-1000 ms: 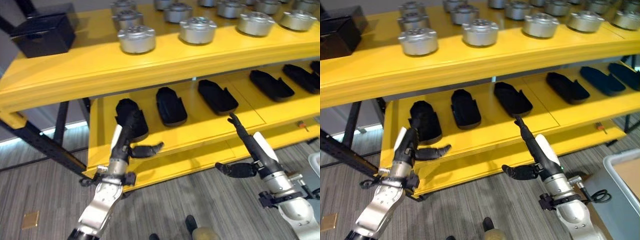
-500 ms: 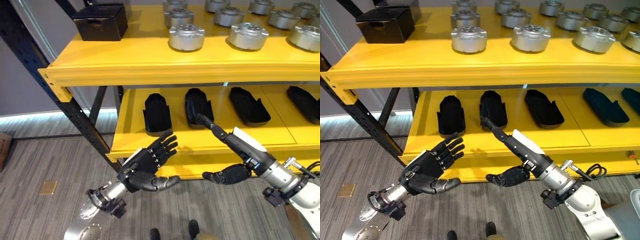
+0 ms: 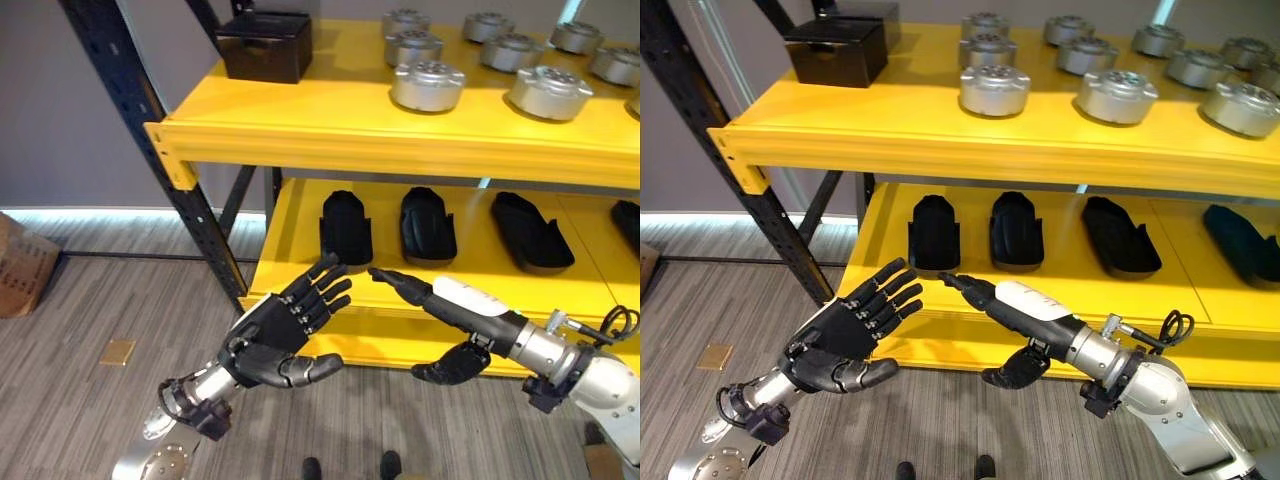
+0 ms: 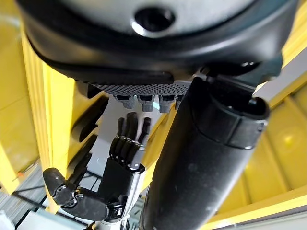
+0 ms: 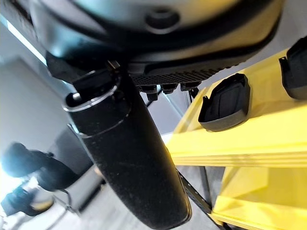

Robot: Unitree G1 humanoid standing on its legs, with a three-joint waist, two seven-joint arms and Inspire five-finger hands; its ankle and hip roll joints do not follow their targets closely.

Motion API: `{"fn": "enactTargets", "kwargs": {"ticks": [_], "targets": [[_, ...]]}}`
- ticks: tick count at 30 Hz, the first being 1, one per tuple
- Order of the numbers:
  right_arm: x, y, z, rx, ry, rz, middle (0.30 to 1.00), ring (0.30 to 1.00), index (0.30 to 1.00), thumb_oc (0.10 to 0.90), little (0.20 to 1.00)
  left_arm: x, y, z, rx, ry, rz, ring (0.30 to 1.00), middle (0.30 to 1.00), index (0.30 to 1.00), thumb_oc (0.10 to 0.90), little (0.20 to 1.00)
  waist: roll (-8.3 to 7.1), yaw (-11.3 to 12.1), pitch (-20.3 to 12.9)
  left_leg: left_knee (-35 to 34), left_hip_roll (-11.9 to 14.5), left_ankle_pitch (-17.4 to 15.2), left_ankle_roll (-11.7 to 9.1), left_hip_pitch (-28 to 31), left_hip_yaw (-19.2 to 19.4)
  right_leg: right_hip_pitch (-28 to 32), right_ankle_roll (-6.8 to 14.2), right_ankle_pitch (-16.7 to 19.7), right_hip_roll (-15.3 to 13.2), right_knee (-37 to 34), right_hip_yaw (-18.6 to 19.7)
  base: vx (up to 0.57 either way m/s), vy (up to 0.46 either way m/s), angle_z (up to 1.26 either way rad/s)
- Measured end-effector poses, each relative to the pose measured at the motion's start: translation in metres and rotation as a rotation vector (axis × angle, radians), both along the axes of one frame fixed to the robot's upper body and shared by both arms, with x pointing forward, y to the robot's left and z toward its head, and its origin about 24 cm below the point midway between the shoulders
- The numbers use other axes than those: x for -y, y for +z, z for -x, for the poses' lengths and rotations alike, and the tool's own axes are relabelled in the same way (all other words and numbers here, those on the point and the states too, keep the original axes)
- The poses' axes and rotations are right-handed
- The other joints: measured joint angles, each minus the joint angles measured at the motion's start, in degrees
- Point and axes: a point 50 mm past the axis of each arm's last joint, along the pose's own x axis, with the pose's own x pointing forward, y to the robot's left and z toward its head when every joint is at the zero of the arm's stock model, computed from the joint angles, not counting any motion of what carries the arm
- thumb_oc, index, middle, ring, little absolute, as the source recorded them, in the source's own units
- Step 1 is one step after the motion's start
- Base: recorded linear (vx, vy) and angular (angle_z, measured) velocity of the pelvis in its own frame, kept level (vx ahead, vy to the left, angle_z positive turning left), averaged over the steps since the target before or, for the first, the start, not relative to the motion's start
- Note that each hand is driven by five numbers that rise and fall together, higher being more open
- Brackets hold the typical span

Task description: Move parts from the plastic box to the shelf.

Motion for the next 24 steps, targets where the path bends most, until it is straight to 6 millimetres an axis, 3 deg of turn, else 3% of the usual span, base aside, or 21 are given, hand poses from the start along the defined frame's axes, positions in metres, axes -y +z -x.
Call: {"fn": "enactTargets", "kwargs": {"ticks": [4,8,11,13,14,19,24], "targets": [[0.006,-0.009,-0.006,-0.014,-0.027,0.053,1.000,1.000,1.000,0.900,1.000,-0.004,-0.004,0.000,-0.009,0.031,0.006,1.000,1.000,1.000,0.900,1.000,-0.33,0.6,0.2,1.8,-0.6,-0.9,1.8,-0.9,-0.5,-5.6,0.6,-1.8,-1.2,11.6,-0.6,-0.01,0.026,0.09],[0.001,-0.014,-0.005,-0.011,0.001,0.102,1.000,1.000,1.000,0.900,1.000,-0.015,0.002,-0.001,0.014,0.072,0.012,1.000,1.000,1.000,0.900,1.000,-2.12,1.2,0.3,1.4,-0.8,-0.6,2.8,0.5,-1.7,-6.3,0.9,-4.2,-0.5,13.8,0.1,0.09,-0.029,0.06],[0.000,-0.015,-0.005,0.001,0.007,0.126,1.000,1.000,1.000,0.900,1.000,-0.016,0.005,-0.004,0.034,0.086,0.026,1.000,1.000,1.000,0.900,1.000,-2.59,0.9,0.5,1.0,-0.2,-0.1,2.8,-0.1,-3.8,-6.1,0.3,-5.2,4.0,9.3,2.4,0.13,-0.063,0.33],[-0.001,-0.015,-0.005,0.031,0.008,0.166,1.000,1.000,1.000,0.900,1.000,-0.016,0.005,-0.004,0.027,0.097,0.025,1.000,1.000,1.000,0.900,1.000,-3.08,0.9,0.4,0.8,-0.5,-0.2,2.5,0.1,-4.5,-6.0,-0.3,-3.4,5.8,4.3,2.4,0.20,-0.091,0.28],[0.000,-0.016,-0.006,0.055,0.008,0.186,1.000,1.000,1.000,0.900,1.000,-0.015,0.003,-0.004,0.018,0.104,0.029,1.000,1.000,1.000,0.900,1.000,-3.34,0.6,0.4,0.1,-0.8,-0.6,2.0,0.8,-5.2,-5.4,-0.4,-0.1,6.1,2.8,3.3,0.23,-0.110,0.23],[0.003,-0.017,-0.005,0.048,0.012,0.214,1.000,1.000,1.000,0.900,1.000,-0.013,-0.003,-0.001,-0.003,0.098,0.032,1.000,1.000,1.000,0.900,1.000,-1.09,-1.8,1.4,0.1,0.2,-0.7,0.1,1.5,-5.8,-3.7,-1.2,-0.3,7.2,2.6,3.1,0.20,-0.117,0.07],[0.009,-0.022,-0.007,0.019,-0.005,0.245,1.000,1.000,1.000,0.900,1.000,-0.014,0.001,-0.004,0.022,0.101,0.032,1.000,1.000,1.000,0.900,1.000,-1.01,-2.6,1.4,0.1,0.8,-1.5,-1.0,2.8,-5.7,-1.4,-1.4,-0.8,7.8,0.5,2.7,0.22,-0.141,0.04]]}}
